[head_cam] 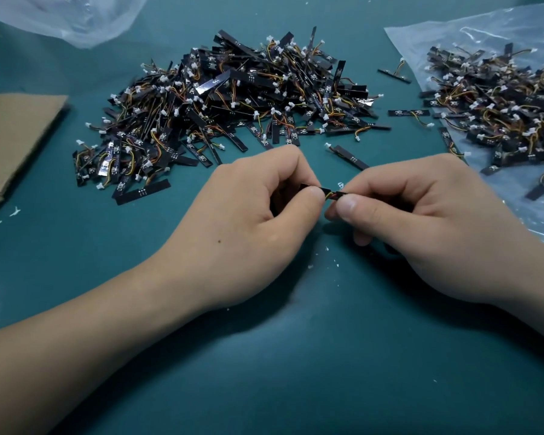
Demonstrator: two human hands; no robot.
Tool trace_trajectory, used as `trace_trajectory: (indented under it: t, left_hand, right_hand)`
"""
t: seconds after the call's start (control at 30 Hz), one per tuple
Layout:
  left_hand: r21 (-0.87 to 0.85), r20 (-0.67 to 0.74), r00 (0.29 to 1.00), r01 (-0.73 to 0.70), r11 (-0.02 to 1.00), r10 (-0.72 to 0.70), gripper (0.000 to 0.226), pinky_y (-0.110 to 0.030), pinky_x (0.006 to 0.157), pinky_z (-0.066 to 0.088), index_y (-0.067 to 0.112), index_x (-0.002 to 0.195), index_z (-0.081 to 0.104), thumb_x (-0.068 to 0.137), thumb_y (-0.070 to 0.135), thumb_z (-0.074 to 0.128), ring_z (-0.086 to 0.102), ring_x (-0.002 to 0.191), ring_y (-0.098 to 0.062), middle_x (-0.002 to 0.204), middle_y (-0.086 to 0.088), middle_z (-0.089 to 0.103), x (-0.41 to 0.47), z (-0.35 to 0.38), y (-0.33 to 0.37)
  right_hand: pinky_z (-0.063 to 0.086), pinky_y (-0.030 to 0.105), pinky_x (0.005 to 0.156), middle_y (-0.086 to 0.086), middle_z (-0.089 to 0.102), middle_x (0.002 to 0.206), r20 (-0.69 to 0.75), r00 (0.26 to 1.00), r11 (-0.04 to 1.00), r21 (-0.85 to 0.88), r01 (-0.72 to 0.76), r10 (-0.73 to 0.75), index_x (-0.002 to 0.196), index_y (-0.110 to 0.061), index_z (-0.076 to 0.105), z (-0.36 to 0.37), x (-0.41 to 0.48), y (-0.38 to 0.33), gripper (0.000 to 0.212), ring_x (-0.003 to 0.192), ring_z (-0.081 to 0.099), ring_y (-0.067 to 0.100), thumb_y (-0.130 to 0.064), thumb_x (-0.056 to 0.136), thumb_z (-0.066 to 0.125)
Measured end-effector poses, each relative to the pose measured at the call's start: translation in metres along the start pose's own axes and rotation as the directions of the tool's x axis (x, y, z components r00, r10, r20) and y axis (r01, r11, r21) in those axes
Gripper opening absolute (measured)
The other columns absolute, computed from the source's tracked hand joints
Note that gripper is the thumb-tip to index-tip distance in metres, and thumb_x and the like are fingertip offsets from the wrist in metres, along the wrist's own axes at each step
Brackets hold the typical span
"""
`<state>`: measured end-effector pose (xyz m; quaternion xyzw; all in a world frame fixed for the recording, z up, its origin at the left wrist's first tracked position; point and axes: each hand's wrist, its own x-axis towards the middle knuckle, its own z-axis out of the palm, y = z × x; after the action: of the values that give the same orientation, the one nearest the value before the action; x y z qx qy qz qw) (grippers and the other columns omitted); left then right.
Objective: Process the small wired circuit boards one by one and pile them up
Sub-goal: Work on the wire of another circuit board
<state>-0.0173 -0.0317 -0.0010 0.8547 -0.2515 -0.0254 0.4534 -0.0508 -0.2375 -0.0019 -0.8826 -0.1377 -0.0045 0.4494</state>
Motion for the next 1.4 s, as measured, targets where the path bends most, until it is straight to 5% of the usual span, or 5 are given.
trace_trajectory:
  t: [0.33, 0.57, 1.13, 1.23, 1.4]
  left_hand:
    - [-0.044, 0.016, 0.999, -0.035, 0.998, 0.036, 0.015, -0.024, 0.056, 0.044, 0.02, 0.079, 0.066, 0.092, 0.026, 0.06, 0.056, 0.06, -0.017, 0.069, -0.003, 0.067, 0.0011, -0.0016, -0.001]
    - [-0.066, 0.006, 0.999, -0.041, 0.997, 0.042, 0.016, -0.031, 0.059, 0.046, 0.018, 0.078, 0.067, 0.092, 0.024, 0.061, 0.058, 0.062, -0.02, 0.068, -0.004, 0.067, 0.0012, -0.0024, 0.0005]
    - [-0.104, 0.039, 0.997, -0.056, 0.993, 0.06, 0.015, -0.035, 0.061, 0.047, 0.016, 0.074, 0.068, 0.088, 0.02, 0.063, 0.06, 0.064, -0.024, 0.066, -0.005, 0.067, -0.0018, -0.0029, 0.0013]
    - [-0.111, 0.015, 0.998, -0.057, 0.992, 0.059, 0.016, -0.024, 0.06, 0.045, 0.016, 0.075, 0.069, 0.089, 0.019, 0.063, 0.059, 0.063, -0.019, 0.067, -0.003, 0.068, -0.001, -0.0034, 0.0012]
    - [-0.103, 0.05, 0.997, -0.06, 0.993, 0.066, 0.013, -0.029, 0.06, 0.048, 0.017, 0.08, 0.071, 0.09, 0.019, 0.062, 0.06, 0.064, -0.022, 0.069, -0.003, 0.069, -0.0003, -0.0018, -0.0019]
  right_hand:
    - [0.042, 0.033, 0.051, 0.004, 0.067, 0.063, 0.004, 1.0, 1.0, 0.027, 0.001, -0.001, 0.079, -0.012, 0.076, -0.0003, -0.0011, -0.0002, 0.029, 0.054, 0.055, 0.022, -0.035, 0.092, 0.063]
    - [0.036, 0.015, 0.05, -0.003, 0.066, 0.063, 0.01, 1.0, 1.0, -0.027, 0.0, 0.001, 0.077, -0.016, 0.075, -0.0004, -0.0006, -0.0038, 0.029, 0.051, 0.051, 0.007, -0.036, 0.092, 0.061]
    - [0.038, 0.022, 0.049, 0.002, 0.056, 0.055, 0.04, 0.999, 0.996, -0.087, -0.004, 0.007, 0.072, -0.015, 0.072, 0.0003, -0.0025, -0.0053, 0.026, 0.051, 0.048, 0.013, -0.032, 0.088, 0.061]
    - [0.042, 0.026, 0.052, 0.0, 0.058, 0.057, 0.042, 0.999, 0.995, -0.096, 0.014, -0.01, 0.073, -0.018, 0.07, -0.0012, -0.0039, -0.0072, 0.028, 0.054, 0.054, 0.014, -0.035, 0.091, 0.058]
    - [0.033, 0.035, 0.05, 0.007, 0.037, 0.053, 0.068, 0.995, 0.972, -0.222, 0.081, -0.067, 0.058, -0.011, 0.042, 0.0007, -0.0035, -0.0063, 0.037, 0.05, 0.035, 0.017, -0.024, 0.091, 0.053]
